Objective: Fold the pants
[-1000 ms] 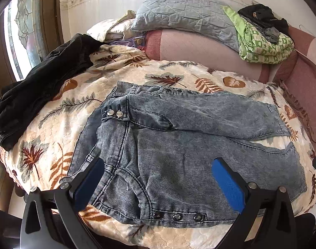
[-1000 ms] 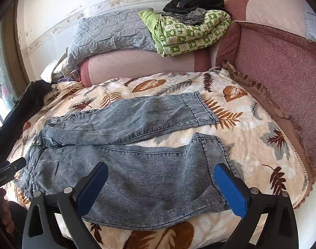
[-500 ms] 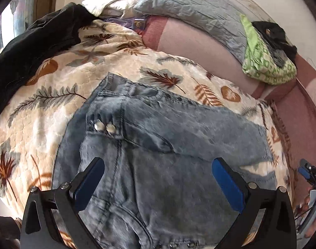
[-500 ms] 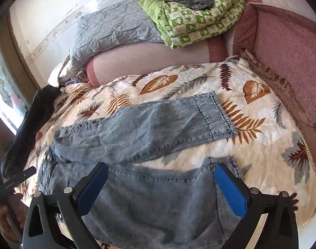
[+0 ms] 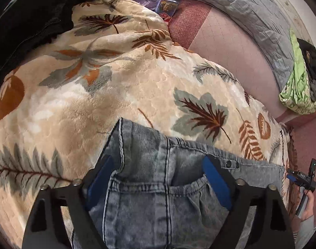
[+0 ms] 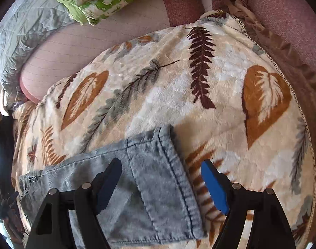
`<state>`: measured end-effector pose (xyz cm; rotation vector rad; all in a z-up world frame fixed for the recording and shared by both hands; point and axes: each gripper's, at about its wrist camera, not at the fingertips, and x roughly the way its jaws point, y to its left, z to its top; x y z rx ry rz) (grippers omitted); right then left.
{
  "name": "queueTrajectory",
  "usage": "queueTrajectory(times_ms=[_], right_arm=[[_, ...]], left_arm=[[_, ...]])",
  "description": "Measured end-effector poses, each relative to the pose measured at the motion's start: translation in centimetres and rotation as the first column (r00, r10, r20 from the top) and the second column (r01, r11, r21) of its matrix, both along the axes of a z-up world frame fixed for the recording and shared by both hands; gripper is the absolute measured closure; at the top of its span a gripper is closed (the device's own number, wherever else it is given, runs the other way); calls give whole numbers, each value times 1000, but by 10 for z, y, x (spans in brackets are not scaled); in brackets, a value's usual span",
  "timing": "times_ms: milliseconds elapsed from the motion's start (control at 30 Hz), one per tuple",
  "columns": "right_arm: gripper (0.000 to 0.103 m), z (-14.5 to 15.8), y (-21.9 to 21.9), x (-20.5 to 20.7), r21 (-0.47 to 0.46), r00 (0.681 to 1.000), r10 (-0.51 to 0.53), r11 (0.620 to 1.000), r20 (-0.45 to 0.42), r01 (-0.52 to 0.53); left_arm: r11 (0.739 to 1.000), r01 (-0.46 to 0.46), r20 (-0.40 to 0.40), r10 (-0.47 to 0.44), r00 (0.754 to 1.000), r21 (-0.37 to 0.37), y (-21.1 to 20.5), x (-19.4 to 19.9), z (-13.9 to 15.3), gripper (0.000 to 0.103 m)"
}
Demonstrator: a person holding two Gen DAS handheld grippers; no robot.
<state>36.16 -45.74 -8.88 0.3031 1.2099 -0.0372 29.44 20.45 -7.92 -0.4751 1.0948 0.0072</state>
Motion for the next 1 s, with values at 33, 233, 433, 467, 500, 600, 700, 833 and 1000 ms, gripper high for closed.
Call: queueTrajectory(times_ms=[33, 233, 433, 467, 500, 600, 700, 833, 1000], right_arm=[[32, -4, 1, 7, -13, 1000, 6, 1000, -2, -7], [32, -29, 8, 29, -34, 999, 35, 999, -34, -36], [34, -30, 6, 31, -12, 999, 39, 999, -19, -39], [34, -30, 6, 31, -9, 999, 40, 999, -20, -40], [34, -30, 7, 30, -12, 999, 42, 999, -24, -42], [33, -26, 2, 22, -9, 999, 22, 1000, -27, -23], [32, -11, -21, -13, 91, 1000, -31, 995, -3, 31], [32, -1, -42, -87, 208, 999, 20, 978, -31, -13], [32, -17, -29, -180, 254, 975, 179, 957, -130, -142]], left_arm=[[1000, -9, -9, 9, 1000, -3, 4, 6, -4, 23], [998, -59, -27, 59, 998, 14, 17, 22, -24, 23], [999, -40, -9, 40, 999, 22, 14, 27, -16, 56], [999, -32, -24, 33, 999, 34, 13, 30, -21, 56], [999, -27, -33, 28, 999, 41, 12, 33, -26, 56], [997, -21, -28, 24, 999, 79, 8, 37, -26, 56], [997, -17, -37, 20, 999, 75, 7, 38, -25, 56], [995, 7, -47, -3, 999, 101, 5, 40, -26, 56], [996, 3, -57, 2, 998, 90, 8, 35, -22, 56]])
